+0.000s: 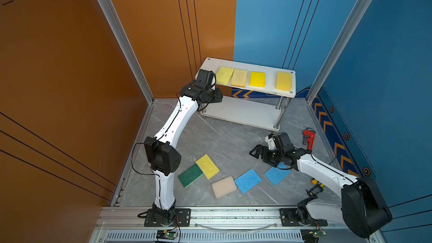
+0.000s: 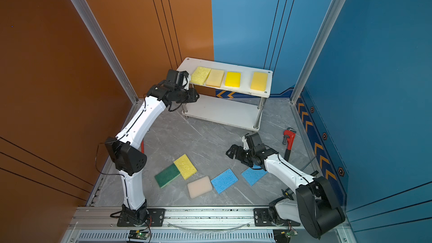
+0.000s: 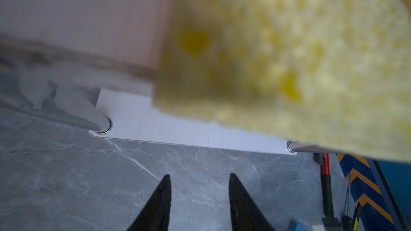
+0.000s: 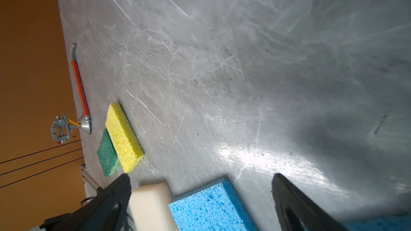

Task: Arrange cleaning sponges on a shelf
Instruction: Move the cleaning sponge to the shelf, then rotate the shelf at the top-center of the table.

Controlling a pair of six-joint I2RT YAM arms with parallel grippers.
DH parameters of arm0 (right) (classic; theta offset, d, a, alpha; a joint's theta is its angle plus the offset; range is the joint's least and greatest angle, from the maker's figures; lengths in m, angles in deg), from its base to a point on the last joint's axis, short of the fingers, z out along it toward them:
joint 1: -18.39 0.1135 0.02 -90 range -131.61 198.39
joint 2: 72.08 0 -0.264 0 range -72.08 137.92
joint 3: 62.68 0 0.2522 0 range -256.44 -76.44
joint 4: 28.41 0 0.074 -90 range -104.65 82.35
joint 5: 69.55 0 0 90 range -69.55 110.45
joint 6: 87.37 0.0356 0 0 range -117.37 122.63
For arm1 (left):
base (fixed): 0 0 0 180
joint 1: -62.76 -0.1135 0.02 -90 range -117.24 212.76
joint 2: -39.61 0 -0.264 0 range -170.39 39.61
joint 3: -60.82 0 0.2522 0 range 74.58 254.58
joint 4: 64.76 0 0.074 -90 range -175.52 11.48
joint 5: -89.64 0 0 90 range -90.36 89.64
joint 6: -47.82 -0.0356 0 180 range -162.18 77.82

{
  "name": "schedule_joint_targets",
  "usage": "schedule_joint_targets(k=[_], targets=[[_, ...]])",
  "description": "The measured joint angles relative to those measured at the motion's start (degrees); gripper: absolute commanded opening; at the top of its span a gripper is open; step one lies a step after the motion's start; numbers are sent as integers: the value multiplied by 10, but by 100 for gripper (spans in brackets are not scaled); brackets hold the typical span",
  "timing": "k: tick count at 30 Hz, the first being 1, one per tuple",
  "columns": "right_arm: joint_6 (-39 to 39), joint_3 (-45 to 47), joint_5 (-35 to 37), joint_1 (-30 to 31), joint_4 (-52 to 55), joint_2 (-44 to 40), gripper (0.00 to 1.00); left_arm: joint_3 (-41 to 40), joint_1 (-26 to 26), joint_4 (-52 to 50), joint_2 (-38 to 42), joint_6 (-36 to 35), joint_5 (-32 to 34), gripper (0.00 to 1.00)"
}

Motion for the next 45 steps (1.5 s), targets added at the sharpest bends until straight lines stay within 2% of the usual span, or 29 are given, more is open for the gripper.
schedule_joint_targets(k=[4, 8, 11, 14, 21, 31, 39, 45], targets=[[14, 0, 4, -44, 0, -41, 100, -155, -19, 52, 119, 22, -3, 59], [46, 5, 2, -105, -4, -66, 100, -317, -91, 149, 221, 97, -35, 63], [80, 7, -1, -155, -6, -81, 100, -407, -153, 231, 245, 172, -61, 70], [117, 7, -3, -202, -10, -97, 100, -450, -181, 294, 231, 233, -76, 74], [183, 3, -7, -293, -15, -106, 100, -444, -184, 393, 166, 305, -86, 78], [227, -48, -8, -332, -89, -14, 100, -368, -186, 483, 31, 367, -81, 80], [255, -90, -19, -342, -160, 95, 100, -270, -184, 500, -57, 386, -75, 80], [257, -124, -31, -342, -183, 141, 100, -204, -186, 504, -118, 396, -76, 81]])
